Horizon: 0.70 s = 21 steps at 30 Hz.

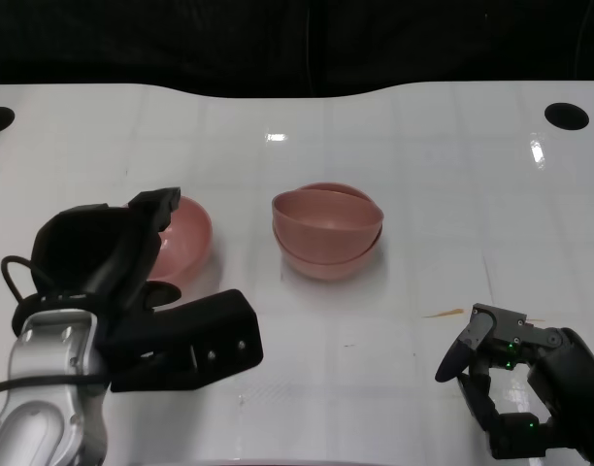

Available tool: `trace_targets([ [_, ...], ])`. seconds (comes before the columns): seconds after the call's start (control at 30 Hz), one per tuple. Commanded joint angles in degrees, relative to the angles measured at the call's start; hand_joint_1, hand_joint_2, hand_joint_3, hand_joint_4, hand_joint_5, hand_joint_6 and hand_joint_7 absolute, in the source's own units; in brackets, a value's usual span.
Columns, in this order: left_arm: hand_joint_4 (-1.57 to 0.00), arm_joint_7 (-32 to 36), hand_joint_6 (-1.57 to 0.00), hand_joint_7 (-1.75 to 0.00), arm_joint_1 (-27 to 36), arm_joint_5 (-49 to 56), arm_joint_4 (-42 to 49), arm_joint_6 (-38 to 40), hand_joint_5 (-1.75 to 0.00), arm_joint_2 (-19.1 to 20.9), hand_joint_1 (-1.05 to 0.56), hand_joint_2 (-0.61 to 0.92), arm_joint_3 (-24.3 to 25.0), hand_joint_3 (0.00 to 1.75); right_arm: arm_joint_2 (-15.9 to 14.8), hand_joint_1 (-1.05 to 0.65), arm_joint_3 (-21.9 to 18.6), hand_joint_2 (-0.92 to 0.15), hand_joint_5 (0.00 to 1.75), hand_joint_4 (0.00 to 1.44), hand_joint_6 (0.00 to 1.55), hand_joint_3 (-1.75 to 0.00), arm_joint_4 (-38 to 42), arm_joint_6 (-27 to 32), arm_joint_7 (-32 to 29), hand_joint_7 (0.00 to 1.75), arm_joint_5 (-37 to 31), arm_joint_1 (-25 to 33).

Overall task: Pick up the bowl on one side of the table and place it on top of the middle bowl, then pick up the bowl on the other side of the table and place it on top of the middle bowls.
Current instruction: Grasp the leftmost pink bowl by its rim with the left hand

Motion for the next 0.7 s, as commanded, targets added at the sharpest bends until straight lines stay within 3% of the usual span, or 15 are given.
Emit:
trace_targets([
  [0.03,-0.53,-0.3,-0.42,-0.01,-3.5,0.6,5.9,2.2,-0.07,0.3,-0.53,0.91,-2.0,0.01,-0.3,-0.22,-0.9,-0.45,1.75,0.89,0.76,-1.28,-0.5,0.1,0.1,1.51,-0.5,0.3],
  [0.37,-0.70,3.3,-0.45,-0.01,-11.4,-2.2,24.7,3.2,-0.11,-0.8,-0.58,0.92,-7.6,0.06,0.1,-0.22,-0.9,-0.46,1.75,0.90,0.76,-1.26,-1.6,0.9,0.1,1.52,-0.9,1.0],
  [0.5,-0.87,12.3,-0.57,-0.03,-13.5,-5.5,33.4,-2.7,-0.26,-1.4,-0.49,0.92,-8.6,0.07,0.4,-0.22,-1.0,-0.46,1.75,0.90,0.76,-1.26,-1.7,1.4,0.3,1.52,-0.6,0.9],
  [0.53,-0.80,15.7,-0.79,-0.06,-13.8,-6.6,35.3,-5.4,-0.89,-1.3,-0.40,0.92,-8.6,0.09,0.5,-0.22,-1.0,-0.46,1.75,0.89,0.76,-1.26,-1.7,1.4,0.3,1.52,-0.6,0.8],
  [0.6,-0.83,21.2,-1.05,-0.09,-14.7,-7.6,39.1,-10.2,-1.52,-0.7,-0.36,0.92,-9.3,0.06,0.6,-0.23,-1.0,-0.46,1.75,0.89,0.77,-1.26,-1.7,1.5,0.2,1.51,-0.8,0.8],
  [0.67,-0.91,25.5,-1.14,-0.10,-15.6,-7.6,42.0,-13.2,-1.69,0.0,-0.37,0.92,-10.4,0.05,0.6,-0.22,-1.0,-0.46,1.75,0.89,0.77,-1.26,-1.7,1.6,-0.1,1.51,-1.3,0.9],
  [0.7,-0.93,27.0,-1.05,-0.46,-15.9,-7.7,43.0,-14.1,-1.72,0.2,-0.37,0.92,-10.7,0.10,0.6,-0.22,-1.1,-0.46,1.75,0.89,0.77,-1.26,-1.7,1.6,-0.1,1.51,-1.4,0.9],
])
